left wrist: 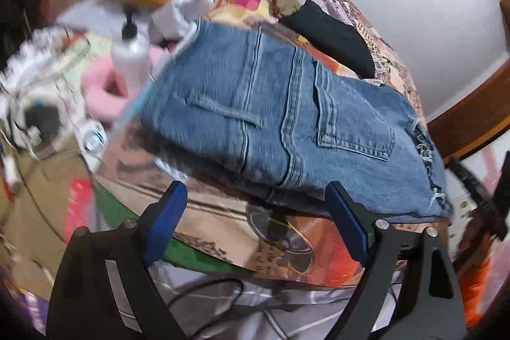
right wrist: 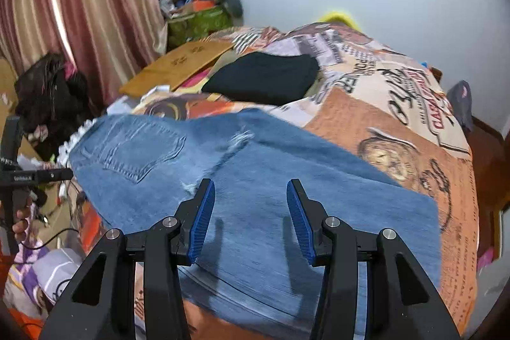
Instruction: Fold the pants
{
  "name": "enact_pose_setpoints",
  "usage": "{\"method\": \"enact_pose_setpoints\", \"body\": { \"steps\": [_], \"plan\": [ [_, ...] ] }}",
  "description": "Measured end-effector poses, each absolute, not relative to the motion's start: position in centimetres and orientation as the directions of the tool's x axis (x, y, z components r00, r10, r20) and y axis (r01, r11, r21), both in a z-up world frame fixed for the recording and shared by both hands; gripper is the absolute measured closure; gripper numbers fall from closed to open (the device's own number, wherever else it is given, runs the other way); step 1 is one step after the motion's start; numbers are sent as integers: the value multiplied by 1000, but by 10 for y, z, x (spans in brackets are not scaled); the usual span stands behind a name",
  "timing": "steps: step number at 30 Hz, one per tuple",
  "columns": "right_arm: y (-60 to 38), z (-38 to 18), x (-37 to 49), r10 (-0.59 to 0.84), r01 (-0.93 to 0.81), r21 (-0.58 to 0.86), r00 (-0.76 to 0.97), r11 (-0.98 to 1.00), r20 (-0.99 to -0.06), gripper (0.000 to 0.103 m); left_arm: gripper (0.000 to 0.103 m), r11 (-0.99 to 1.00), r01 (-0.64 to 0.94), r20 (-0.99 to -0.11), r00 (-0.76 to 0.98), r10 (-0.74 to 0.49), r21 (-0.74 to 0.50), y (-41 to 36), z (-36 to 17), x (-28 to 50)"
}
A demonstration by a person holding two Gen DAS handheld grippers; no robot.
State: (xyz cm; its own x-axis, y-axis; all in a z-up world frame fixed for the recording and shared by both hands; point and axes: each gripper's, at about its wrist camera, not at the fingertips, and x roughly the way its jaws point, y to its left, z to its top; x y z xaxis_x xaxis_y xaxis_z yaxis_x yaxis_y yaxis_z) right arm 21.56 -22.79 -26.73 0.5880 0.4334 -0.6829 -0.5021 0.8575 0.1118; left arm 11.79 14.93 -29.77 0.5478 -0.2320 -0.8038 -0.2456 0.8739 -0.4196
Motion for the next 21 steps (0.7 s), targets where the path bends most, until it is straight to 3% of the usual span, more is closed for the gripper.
{"method": "enact_pose_setpoints", "body": {
  "steps": [6,13,20,21],
  "plan": [
    [-208,-292,221,386,-515,70,538,854,-749,59,13,819,-247,-758,575,-307,-519,155,-308,117],
    [-206,-300,220,382,-515,71,529,854,-758,58,13,751,-274,-709,617,-342,-601,168,-315,127],
    [-204,-301,221,388,-521,77,521,850,-760,58,13,765,-328,-733,627,-263,-555,166,-325,153],
    [-205,-301,221,392,-521,81,520,849,-759,58,17,776,-332,-742,624,-246,-537,165,-325,156]
  ]
}}
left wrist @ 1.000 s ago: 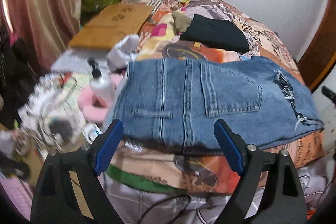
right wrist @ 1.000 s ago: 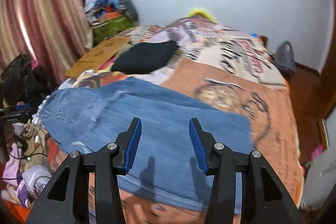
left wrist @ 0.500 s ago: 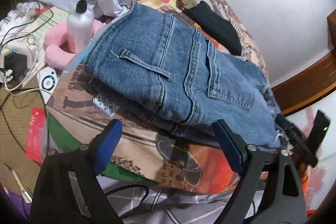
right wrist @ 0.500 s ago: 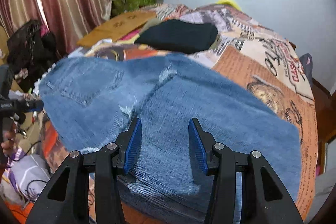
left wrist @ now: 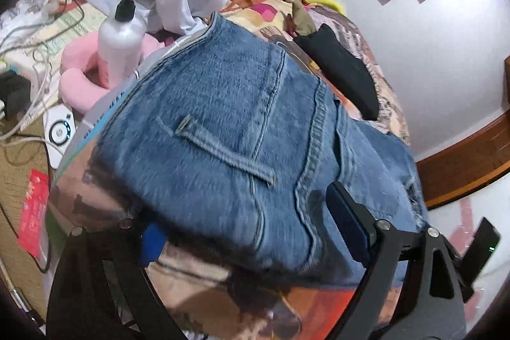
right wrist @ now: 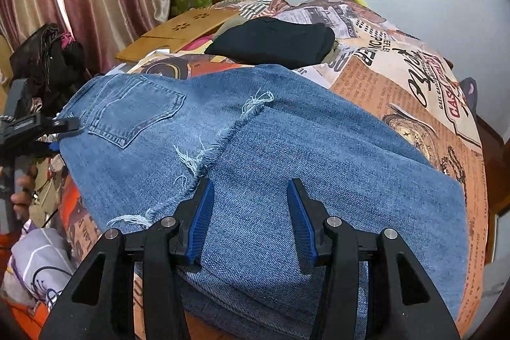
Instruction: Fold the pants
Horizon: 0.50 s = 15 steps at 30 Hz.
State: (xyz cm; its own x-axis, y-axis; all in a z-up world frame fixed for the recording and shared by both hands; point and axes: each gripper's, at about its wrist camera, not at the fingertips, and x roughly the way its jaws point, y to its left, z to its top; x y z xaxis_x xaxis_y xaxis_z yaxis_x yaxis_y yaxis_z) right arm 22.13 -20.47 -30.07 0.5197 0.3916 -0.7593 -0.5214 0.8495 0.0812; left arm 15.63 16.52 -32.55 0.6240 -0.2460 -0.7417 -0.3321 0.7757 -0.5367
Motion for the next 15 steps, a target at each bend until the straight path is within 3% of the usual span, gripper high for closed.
{"method": "enact_pose_setpoints", "body": {
  "steps": [3,7,8,15],
  "plan": [
    [-206,-301,222,399,-520,93,517,849,-757,58,39,871,-322,-793,597,-119,-372,149,-318,167],
    [-207,-301,222,406,-515,105,518,851,-753,58,63,941,-259,-793,609,-15,-217,127,-298,170],
    [-207,-301,222,408,-514,108,518,851,-752,58,77,955,-249,-786,617,31,-158,121,-291,171],
    [-211,-298,220,432,-510,146,505,848,-747,58,78,968,-229,-756,651,69,-108,117,-260,175]
  ]
}}
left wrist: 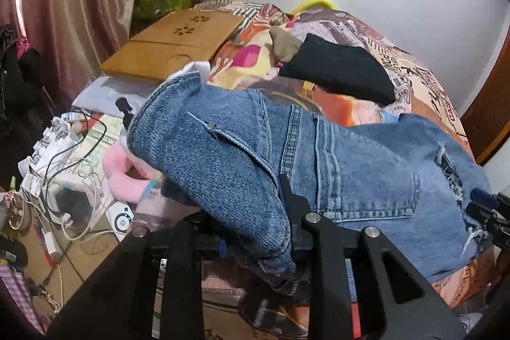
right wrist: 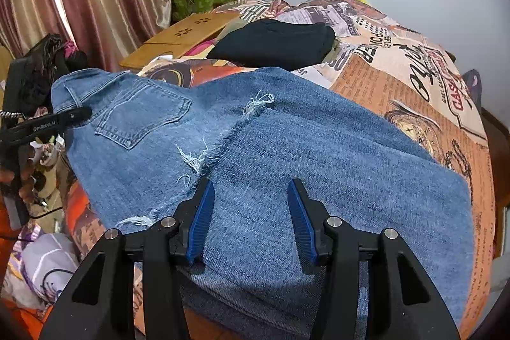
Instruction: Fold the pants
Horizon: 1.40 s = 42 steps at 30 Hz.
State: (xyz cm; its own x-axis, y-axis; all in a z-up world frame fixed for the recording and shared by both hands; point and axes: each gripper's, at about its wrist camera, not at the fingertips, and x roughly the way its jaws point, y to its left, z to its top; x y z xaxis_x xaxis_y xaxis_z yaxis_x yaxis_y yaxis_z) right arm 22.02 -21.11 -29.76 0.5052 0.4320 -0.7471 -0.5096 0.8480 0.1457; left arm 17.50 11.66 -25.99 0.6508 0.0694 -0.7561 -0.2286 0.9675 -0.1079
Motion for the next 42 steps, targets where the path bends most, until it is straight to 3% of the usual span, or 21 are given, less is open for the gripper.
{"method": "enact_pose_setpoints", "body": {
  "steps": [9,18,23,31,38,42],
  "plan": [
    [-245,-282,209,441,-459,184,551,869,-708,58,78,982,-169,-689,721,69,-79,87,-206,174],
    [-325,-275,194,311,-284,158,649,946,-695,58,78,998,63,-570,821,-44,15,6,-124,186],
    [-371,-287,189,248,-177,174,661,969,-709,58,78,980,180,-538,836,-111,78,-53,-104,194],
    [-389,-319,191,277,-151,235,624,960,-731,58,78,929,369,-561,771,-301,9,-131,-94,216],
    [-392,-323,192,323,-171,279,617,945,-717,56,87,885,463,-606,693,-390,-40,-188,-104,244],
    [-392,-325,193,333,-167,296,622,940,-708,55,88,860,510,-645,650,-402,-23,-225,-116,250]
  ]
}}
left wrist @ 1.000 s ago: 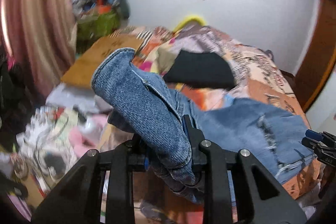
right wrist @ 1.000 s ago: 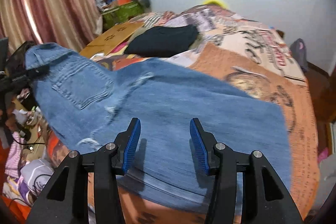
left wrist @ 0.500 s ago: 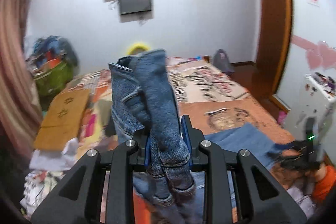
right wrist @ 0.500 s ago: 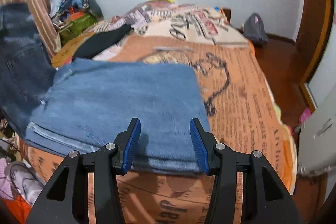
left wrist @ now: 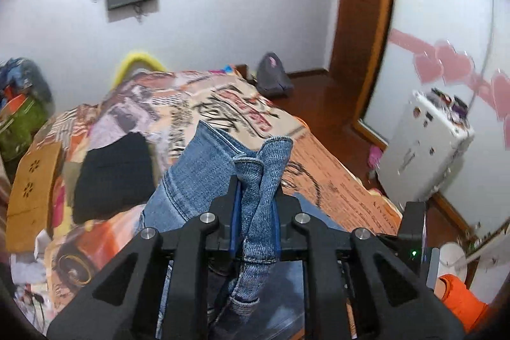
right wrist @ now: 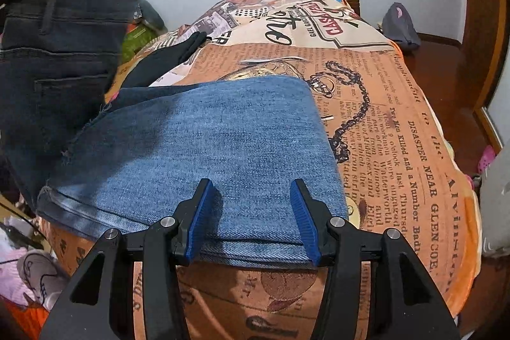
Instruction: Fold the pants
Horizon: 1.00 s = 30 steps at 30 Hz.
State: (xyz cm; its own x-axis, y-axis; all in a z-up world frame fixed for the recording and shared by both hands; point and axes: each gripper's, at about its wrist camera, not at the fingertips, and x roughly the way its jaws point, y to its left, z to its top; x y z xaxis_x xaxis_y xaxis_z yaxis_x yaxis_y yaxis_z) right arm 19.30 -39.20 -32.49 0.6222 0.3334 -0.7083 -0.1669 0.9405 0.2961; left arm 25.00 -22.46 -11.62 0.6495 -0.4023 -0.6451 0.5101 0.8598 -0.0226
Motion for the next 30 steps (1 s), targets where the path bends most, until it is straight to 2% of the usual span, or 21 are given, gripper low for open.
{"method": "enact_pose_setpoints", "body": {
  "steps": [3,10,14,20,22,26,27,30],
  "plan": [
    [-392,-325,193,337,-169,299,625,939,-704,55,88,835,550,-677,609,-413,-14,-256,-129,252],
    [-395,-328,196,352,-168,321,628,932,-695,55,88,782,622,-676,559,-480,-41,-311,-133,248],
    [-397,-328,196,362,-168,334,629,927,-688,55,88,750,661,-705,519,-483,-27,-346,-153,246],
    [-419,-320,182,383,-145,384,639,912,-667,56,86,759,637,-781,401,-478,-137,-356,-200,259],
    [-430,-317,174,368,-123,386,649,914,-665,56,85,757,640,-798,383,-465,-134,-362,-208,257],
    [-453,-311,156,318,-75,366,671,928,-669,56,44,753,650,-818,375,-436,-103,-374,-214,248],
    [-456,-310,154,308,-67,360,676,931,-670,56,40,754,648,-802,389,-453,-111,-373,-210,244],
    [-461,-308,147,295,-55,356,684,933,-667,56,39,751,651,-777,414,-474,-111,-370,-197,238]
  ]
}}
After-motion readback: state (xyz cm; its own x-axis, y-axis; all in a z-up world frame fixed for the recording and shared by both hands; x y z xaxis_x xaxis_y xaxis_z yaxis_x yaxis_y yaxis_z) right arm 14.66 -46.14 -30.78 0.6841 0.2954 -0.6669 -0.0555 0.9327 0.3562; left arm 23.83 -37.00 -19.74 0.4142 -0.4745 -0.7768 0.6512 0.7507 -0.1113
